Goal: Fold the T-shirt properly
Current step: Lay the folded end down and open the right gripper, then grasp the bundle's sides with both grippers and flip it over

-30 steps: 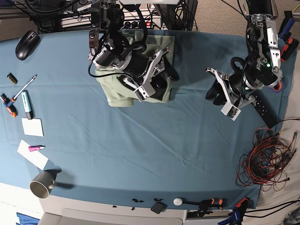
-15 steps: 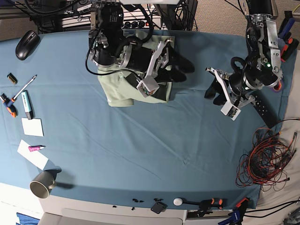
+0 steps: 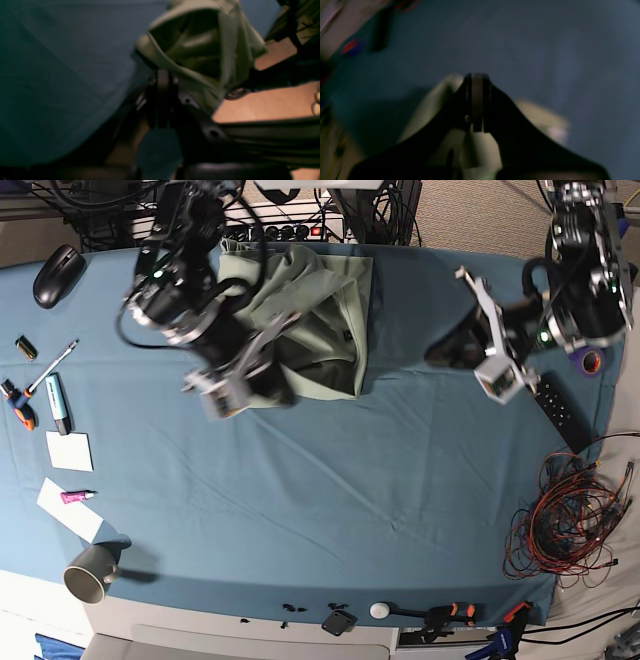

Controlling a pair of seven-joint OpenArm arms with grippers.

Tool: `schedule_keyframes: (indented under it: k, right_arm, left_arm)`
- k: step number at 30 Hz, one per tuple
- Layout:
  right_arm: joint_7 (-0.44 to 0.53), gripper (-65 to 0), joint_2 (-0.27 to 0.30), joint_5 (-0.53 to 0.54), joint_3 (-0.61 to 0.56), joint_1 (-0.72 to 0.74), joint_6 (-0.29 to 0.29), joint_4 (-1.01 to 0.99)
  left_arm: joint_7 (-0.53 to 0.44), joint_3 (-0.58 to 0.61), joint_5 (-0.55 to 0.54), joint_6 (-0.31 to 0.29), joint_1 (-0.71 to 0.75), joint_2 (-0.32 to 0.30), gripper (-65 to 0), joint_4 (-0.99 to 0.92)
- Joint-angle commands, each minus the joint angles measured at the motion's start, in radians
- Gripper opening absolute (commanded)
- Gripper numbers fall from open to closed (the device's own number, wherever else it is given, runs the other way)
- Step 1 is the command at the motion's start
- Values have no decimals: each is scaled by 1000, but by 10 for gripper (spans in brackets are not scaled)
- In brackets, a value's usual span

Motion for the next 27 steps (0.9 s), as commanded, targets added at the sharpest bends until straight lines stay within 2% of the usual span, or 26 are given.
schedule_keyframes:
  k: [1,4,8,9,10,11,13,14,16,18,19,23,27]
  right_arm:
    - [44,-650,9,5,26,26,-19,16]
    - [72,-650,26,-48,101,61,-58,13]
    - [88,-650,69,-97,145,106,-65,-62]
    - [88,-629,83,-99,147,117,-65,-94]
    - [88,-573,97,-99,147,129,-65,-129]
    - [88,-509,110,-98,146,141,-65,-164]
    - [83,-402,135,-94,146,163,-67,-235]
    - [68,-384,150,-77,146,174,-76,-269]
    - [-35,-384,182,-2,146,203,-90,-330]
    - [-192,-384,216,116,146,239,-81,-385]
    - [-240,-384,235,175,146,253,-61,-414]
    - [-300,-384,286,328,146,289,-11,-519]
    - [-359,-384,306,444,146,325,19,-609]
  left_arm:
    - [-15,-4,-26,-4,20,-7,-650,23]
    - [-13,-4,-25,3,90,-6,-650,34]
    - [-4,-4,-10,0,170,-3,-650,34]
    - [-4,-4,-1,0,187,0,-650,34]
    - [-4,-3,7,0,203,5,-650,34]
    - [-3,-3,13,0,216,11,-621,34]
    - [-4,-3,18,0,240,26,-527,34]
    - [-5,-3,21,1,250,33,-474,34]
    - [-26,-1,47,26,267,41,-392,34]
    - [-53,3,96,54,277,44,-366,34]
    - [-60,5,122,69,277,51,-366,34]
    - [-91,5,177,97,277,87,-363,34]
    - [-107,37,228,146,277,107,-323,32]
